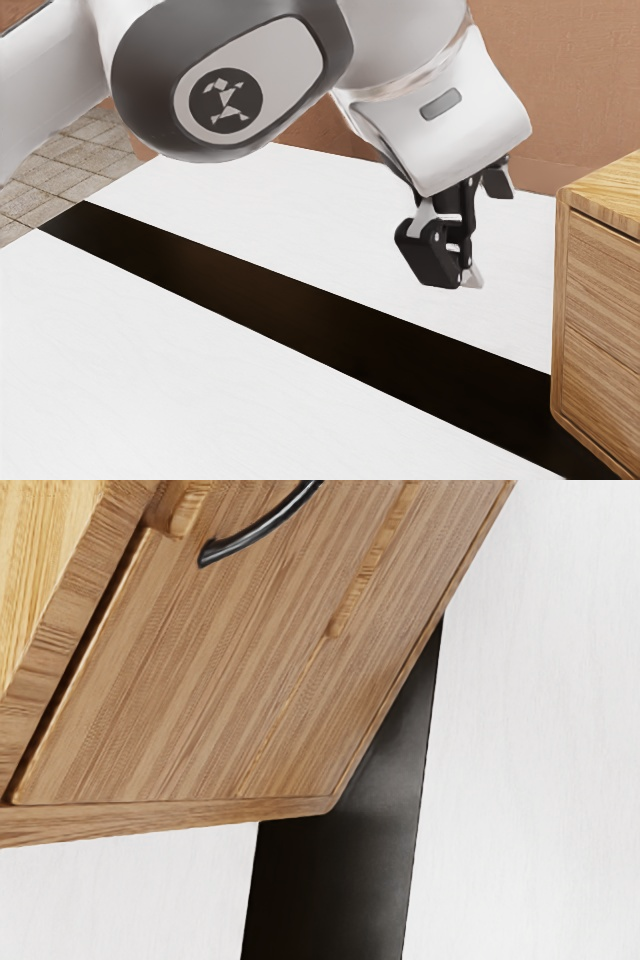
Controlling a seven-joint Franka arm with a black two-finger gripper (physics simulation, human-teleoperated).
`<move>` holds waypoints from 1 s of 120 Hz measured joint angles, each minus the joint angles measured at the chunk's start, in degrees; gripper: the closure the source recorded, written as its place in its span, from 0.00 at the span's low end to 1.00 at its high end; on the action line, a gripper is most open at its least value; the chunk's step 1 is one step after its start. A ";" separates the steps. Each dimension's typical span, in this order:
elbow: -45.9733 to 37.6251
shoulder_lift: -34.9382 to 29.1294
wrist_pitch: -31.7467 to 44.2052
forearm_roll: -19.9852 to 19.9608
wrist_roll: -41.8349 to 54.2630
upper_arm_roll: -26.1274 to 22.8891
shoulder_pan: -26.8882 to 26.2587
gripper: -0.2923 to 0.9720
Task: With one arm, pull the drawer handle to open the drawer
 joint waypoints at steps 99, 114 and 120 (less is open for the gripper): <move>-8.35 2.34 19.33 -2.70 14.20 -5.39 -1.89 0.45; -8.85 2.73 20.89 -1.59 15.40 -5.32 -1.91 0.48; -9.00 2.94 21.31 -1.20 15.79 -5.28 -1.88 0.50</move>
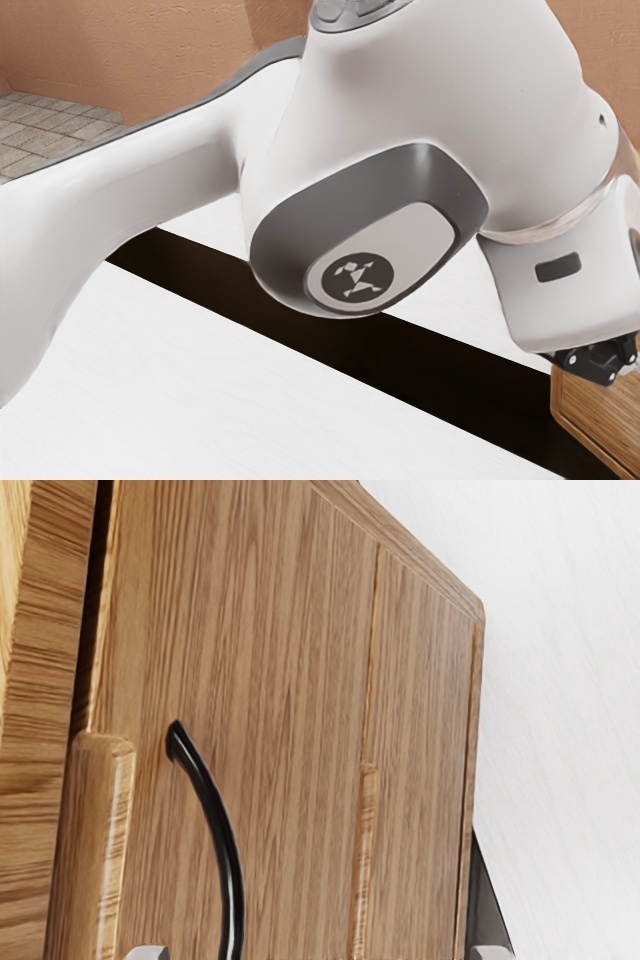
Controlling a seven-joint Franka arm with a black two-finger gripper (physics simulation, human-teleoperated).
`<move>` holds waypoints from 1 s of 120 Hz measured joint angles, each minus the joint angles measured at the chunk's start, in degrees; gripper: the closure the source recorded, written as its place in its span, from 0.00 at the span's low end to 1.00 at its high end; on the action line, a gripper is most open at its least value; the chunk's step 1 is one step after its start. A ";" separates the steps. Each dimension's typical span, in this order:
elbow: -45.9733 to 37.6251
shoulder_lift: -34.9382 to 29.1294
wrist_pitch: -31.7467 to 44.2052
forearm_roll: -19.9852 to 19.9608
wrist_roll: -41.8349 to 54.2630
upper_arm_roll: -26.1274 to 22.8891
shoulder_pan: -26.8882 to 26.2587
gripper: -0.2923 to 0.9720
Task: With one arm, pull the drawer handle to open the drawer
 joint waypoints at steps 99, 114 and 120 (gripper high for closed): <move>0.06 4.11 4.78 -0.39 2.61 0.02 0.00 0.57; 0.16 4.75 4.91 -0.98 2.18 0.03 0.02 0.57; 0.15 4.90 4.95 -1.07 2.03 0.05 0.04 0.57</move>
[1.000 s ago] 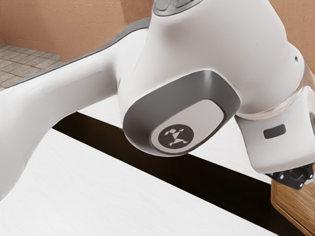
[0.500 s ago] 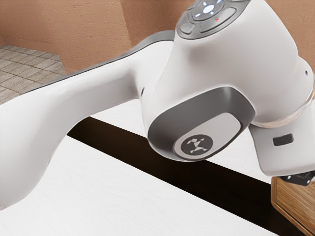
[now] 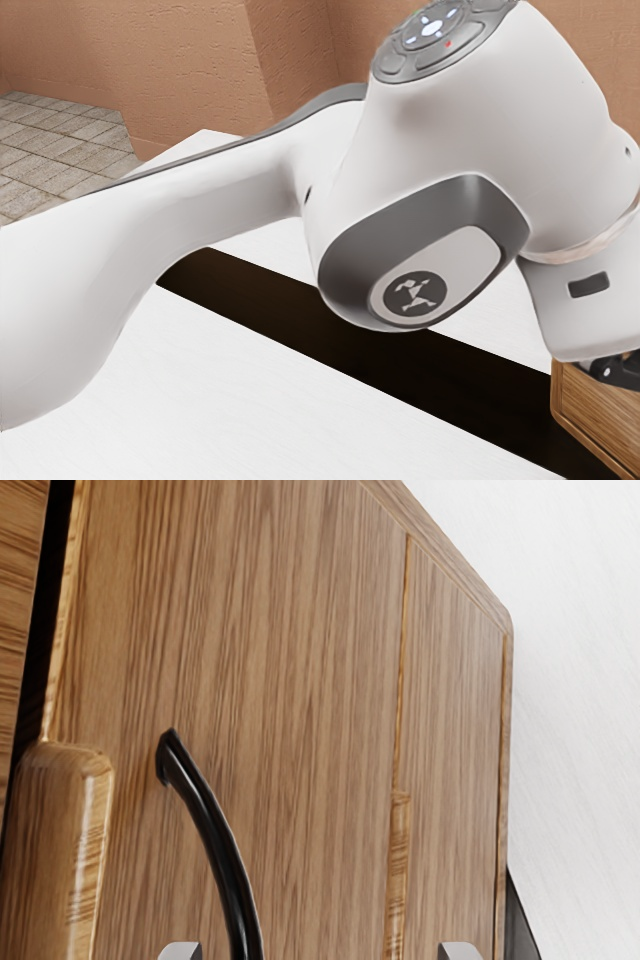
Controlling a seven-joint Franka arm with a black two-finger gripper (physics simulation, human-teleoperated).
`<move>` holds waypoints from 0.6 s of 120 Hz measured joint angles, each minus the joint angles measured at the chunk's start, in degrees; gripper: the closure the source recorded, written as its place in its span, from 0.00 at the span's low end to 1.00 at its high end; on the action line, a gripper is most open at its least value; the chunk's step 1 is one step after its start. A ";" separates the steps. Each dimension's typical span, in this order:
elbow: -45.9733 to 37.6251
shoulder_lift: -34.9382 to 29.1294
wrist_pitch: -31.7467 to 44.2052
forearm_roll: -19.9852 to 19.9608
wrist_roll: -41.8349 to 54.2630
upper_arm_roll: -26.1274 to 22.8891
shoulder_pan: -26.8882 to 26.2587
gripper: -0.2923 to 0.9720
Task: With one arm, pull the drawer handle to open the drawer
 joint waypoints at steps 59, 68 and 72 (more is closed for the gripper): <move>-0.17 0.30 0.22 0.41 -0.95 0.00 -0.06 0.67; -0.18 0.23 0.18 0.59 -1.04 0.00 -0.10 0.69; -0.18 0.22 0.16 0.64 -1.08 0.01 -0.14 0.70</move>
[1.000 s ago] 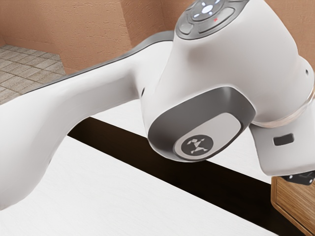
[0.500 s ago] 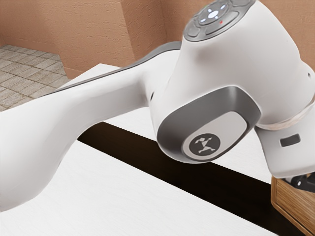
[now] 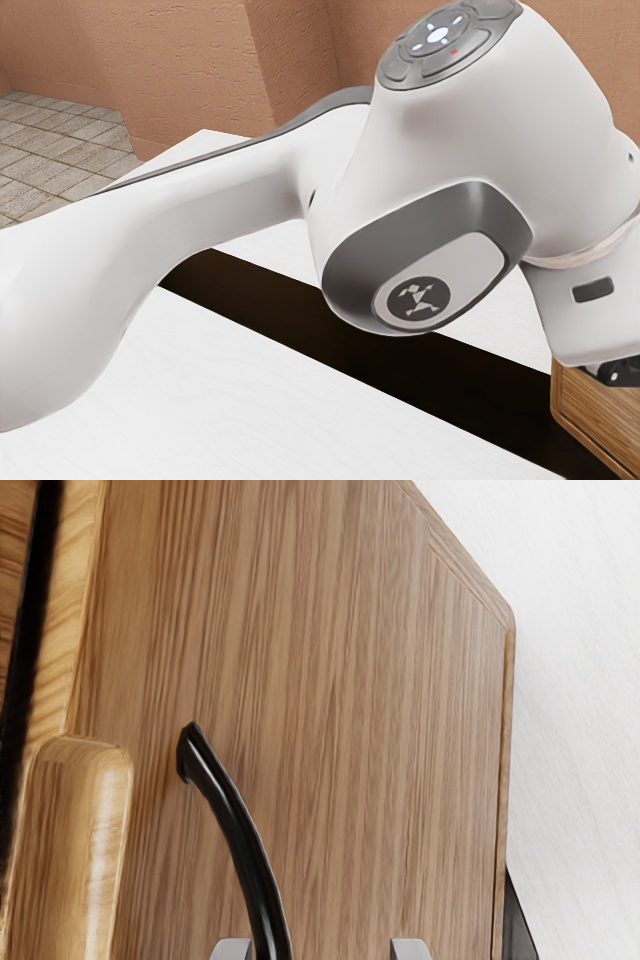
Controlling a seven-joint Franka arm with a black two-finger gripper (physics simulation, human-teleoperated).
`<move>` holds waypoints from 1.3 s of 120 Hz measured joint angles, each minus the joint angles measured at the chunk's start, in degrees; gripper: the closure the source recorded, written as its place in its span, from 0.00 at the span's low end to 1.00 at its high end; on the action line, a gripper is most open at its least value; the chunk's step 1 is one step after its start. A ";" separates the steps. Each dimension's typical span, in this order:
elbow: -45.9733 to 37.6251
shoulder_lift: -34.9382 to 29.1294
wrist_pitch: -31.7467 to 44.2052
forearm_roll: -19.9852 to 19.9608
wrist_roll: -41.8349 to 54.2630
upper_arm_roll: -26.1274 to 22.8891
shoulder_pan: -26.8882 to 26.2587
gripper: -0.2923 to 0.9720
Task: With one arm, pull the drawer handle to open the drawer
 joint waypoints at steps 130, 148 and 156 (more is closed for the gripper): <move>-12.19 -11.44 0.20 -0.24 -2.63 0.87 0.60 0.76; -14.79 -13.98 0.44 -0.63 -3.09 1.95 -0.24 0.76; -16.07 -15.00 0.74 -0.98 -3.28 2.17 -0.31 0.76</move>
